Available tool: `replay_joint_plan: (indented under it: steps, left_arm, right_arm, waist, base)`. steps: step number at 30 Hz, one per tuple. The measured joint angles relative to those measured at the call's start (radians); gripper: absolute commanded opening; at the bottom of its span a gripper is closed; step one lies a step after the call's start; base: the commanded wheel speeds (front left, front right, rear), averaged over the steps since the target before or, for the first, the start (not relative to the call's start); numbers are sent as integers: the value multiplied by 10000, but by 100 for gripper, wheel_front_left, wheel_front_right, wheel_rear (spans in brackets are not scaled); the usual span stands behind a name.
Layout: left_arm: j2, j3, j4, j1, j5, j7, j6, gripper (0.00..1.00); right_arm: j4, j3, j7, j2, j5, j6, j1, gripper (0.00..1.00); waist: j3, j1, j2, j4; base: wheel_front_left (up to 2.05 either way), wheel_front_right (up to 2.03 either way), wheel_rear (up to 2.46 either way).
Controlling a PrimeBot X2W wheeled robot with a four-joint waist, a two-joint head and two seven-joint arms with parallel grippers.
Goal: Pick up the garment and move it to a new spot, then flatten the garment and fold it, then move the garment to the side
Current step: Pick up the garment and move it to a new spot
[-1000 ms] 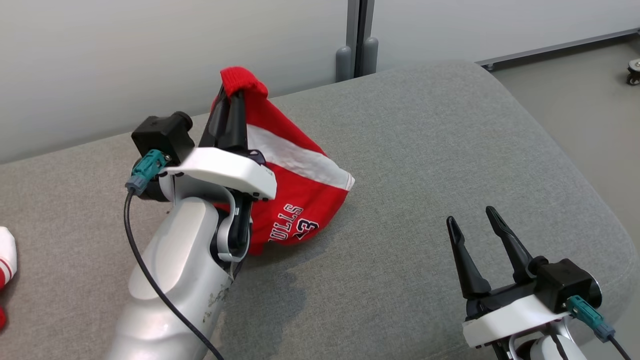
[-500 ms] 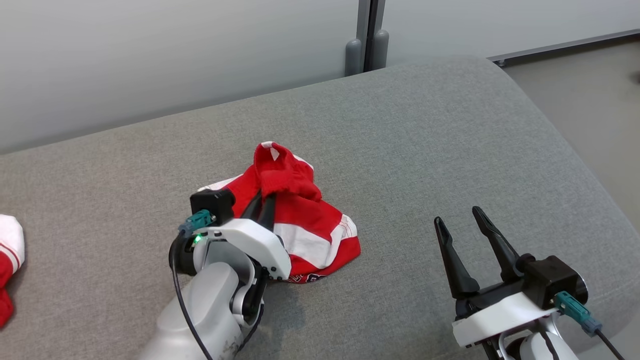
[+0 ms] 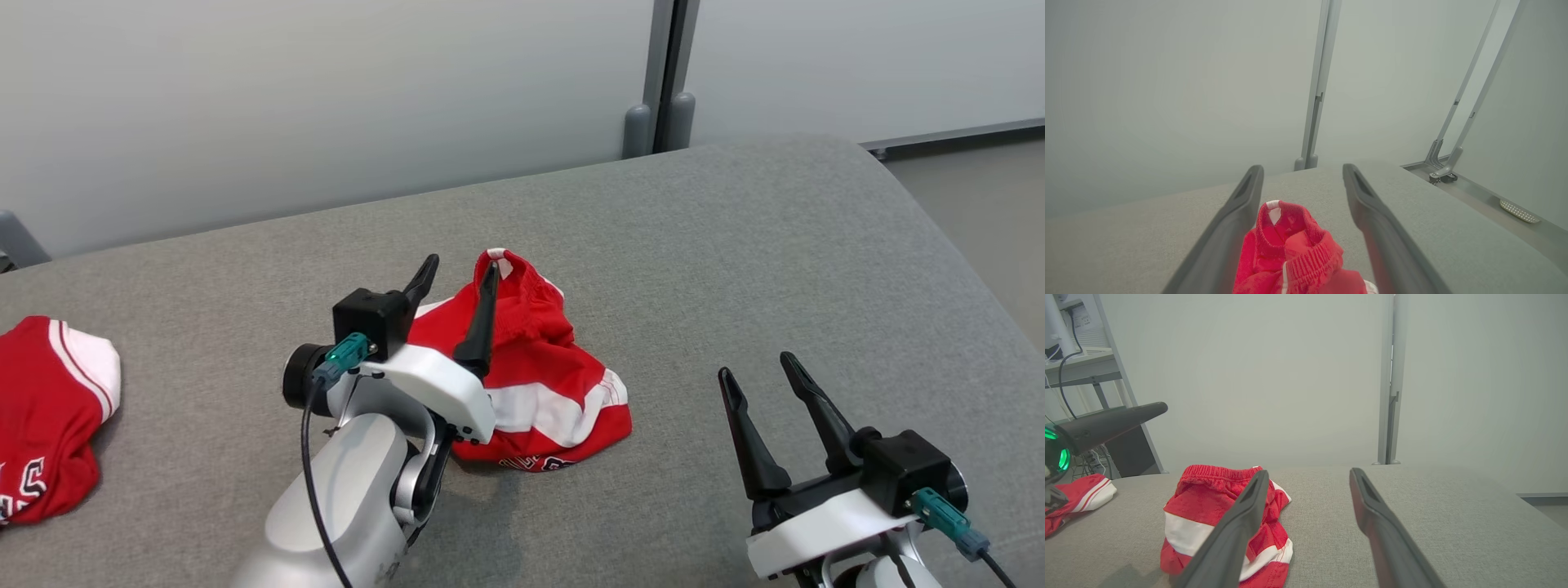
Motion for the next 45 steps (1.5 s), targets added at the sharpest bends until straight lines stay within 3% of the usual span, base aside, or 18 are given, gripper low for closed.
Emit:
replay_joint_plan:
  steps: [12, 23, 27, 34, 45]
  left_arm:
    - [213, 3024, -3737, 2845, 1848, -2, -92, 100]
    - [165, 4978, -5469, 5272, 3093, -10, -343, 100]
    - [157, 5273, -5808, 6037, 3450, -12, -596, 100]
    - [161, 5202, -5831, 7154, 3442, -8, -675, 100]
    - [178, 5016, -6013, 7774, 4316, -8, -326, 100]
  right_arm:
    - [-86, -295, 0, 0, -6, 0, 334, 100]
    - [-320, -591, 0, 27, -21, 0, 742, 100]
    - [-316, -629, 0, 46, -21, 0, 897, 100]
    - [-318, -892, 0, 63, 67, 0, 1310, 100]
    - [-286, -817, 0, -23, 192, 0, 1915, 100]
  waist:
    - [-324, 0, 0, 1099]
    - [-520, 0, 0, 1653]
    - [-629, 0, 0, 1670]
    - [-922, 1, 0, 1707]
    - [-1279, 0, 0, 1787]
  base:
    - [0, 0, 0]
    - [0, 0, 0]
    - [0, 0, 0]
    - [0, 0, 0]
    - [0, 0, 0]
